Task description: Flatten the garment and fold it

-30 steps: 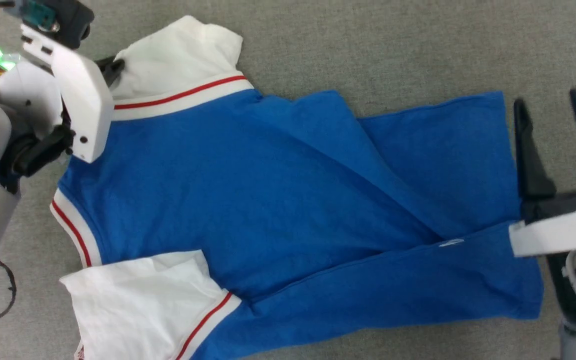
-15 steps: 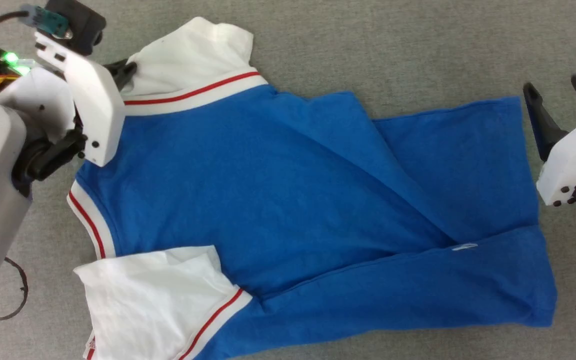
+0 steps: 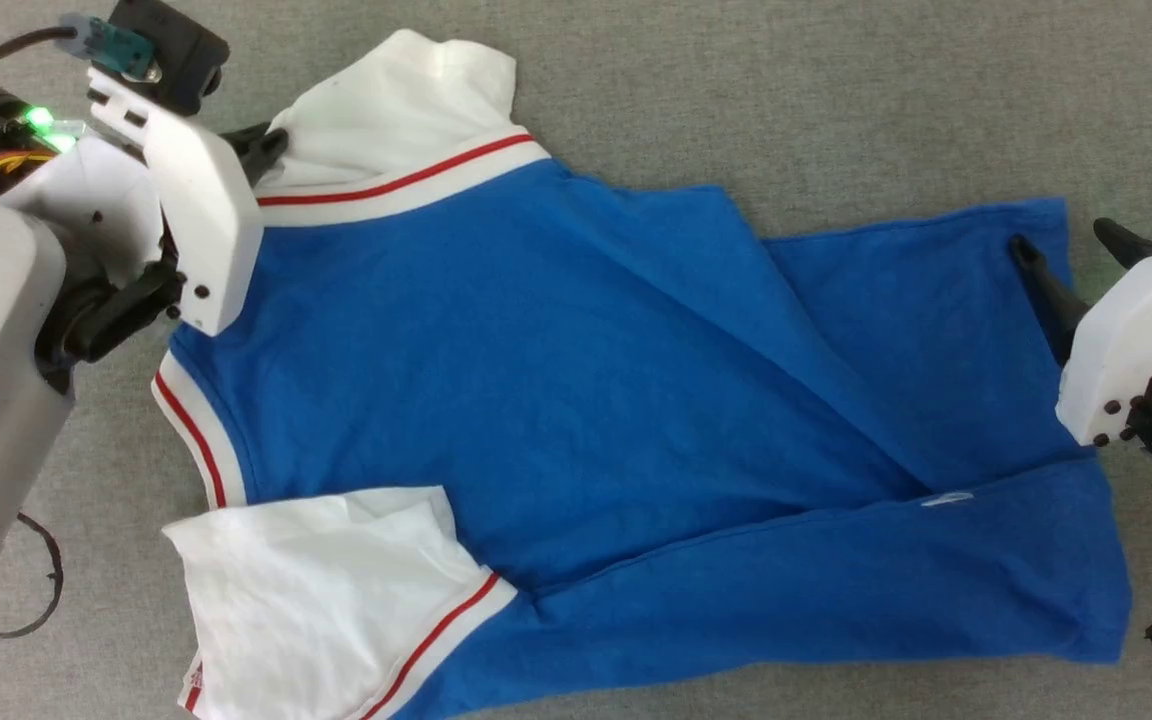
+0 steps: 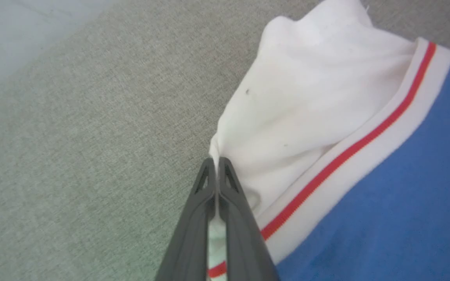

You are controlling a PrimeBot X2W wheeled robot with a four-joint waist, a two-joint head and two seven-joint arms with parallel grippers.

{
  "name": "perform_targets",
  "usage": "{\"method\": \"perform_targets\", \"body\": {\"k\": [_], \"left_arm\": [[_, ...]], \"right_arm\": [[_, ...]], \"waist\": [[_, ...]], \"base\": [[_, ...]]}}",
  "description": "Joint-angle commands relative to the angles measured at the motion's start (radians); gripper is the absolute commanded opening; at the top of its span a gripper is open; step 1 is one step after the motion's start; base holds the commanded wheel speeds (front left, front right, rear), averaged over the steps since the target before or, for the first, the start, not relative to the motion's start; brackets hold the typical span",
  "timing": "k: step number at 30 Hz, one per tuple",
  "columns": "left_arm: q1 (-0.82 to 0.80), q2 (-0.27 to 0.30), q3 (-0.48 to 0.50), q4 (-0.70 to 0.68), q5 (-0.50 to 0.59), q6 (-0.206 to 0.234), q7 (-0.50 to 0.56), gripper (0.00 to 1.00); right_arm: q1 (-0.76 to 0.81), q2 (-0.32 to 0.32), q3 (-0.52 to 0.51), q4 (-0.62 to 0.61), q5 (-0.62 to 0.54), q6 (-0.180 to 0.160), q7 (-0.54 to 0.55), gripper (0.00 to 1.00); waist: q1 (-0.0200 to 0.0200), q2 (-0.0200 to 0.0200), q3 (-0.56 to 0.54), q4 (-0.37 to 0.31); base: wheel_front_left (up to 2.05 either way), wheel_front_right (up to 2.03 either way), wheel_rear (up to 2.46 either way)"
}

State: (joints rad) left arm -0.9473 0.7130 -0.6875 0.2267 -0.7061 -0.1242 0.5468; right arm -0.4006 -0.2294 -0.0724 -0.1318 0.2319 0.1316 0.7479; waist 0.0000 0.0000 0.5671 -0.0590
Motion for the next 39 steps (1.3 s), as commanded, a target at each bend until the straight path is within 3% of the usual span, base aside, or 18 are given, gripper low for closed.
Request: {"method": "perform_targets", "body": {"k": [1,6,8,9,11,16,29,39], "left_arm": [[-0.006,0.0,-0.009,0.007,-0.011,-0.006,0.003,0.0],[-0.017,-0.003,-0.015,0.006,-0.013,-0.006,0.001,0.0],[-0.02,-0.003,-0.017,0.006,-0.015,-0.006,-0.003,0.0],[-0.021,-0.003,-0.017,0.006,-0.016,-0.006,-0.005,0.0],[-0.024,0.0,-0.016,0.006,-0.016,-0.006,-0.016,0.0],[-0.027,0.005,-0.006,0.005,0.0,-0.006,-0.081,0.0],[0.043,0.017,0.052,-0.016,0.043,0.025,-0.37,0.0],[0.24,0.076,0.093,-0.187,0.008,0.086,-0.507,0.0]], "right_arm": [[0.003,-0.006,0.0,0.001,0.007,-0.001,0.002,1.0],[-0.014,0.0,-0.004,0.034,0.024,-0.001,0.001,1.0],[-0.022,0.001,-0.003,0.047,0.027,-0.001,0.001,0.67],[-0.026,0.002,-0.004,0.054,0.03,-0.001,0.001,0.42],[-0.035,0.0,-0.003,0.063,0.031,-0.001,-0.001,0.0],[-0.058,-0.001,-0.009,0.072,0.023,-0.001,-0.046,0.0],[-0.005,-0.018,-0.044,0.07,0.024,-0.001,-0.173,0.0],[0.105,-0.014,-0.072,0.046,0.062,-0.001,-0.246,0.0]], "waist": [[0.0,0.0,0.003,0.002],[0.0,0.0,0.016,0.009],[0.0,0.0,0.022,0.011],[0.0,0.0,0.025,0.011],[0.0,0.0,0.029,0.011],[0.0,0.0,0.029,0.008],[0.0,0.0,-0.074,0.017],[0.0,0.0,-0.17,0.031]], "base": [[0.0,0.0,0.0],[0.0,0.0,0.0],[0.0,0.0,0.0],[0.0,0.0,0.0],[0.0,0.0,0.0],[0.0,0.0,0.0],[0.0,0.0,0.0],[0.0,0.0,0.0]]}}
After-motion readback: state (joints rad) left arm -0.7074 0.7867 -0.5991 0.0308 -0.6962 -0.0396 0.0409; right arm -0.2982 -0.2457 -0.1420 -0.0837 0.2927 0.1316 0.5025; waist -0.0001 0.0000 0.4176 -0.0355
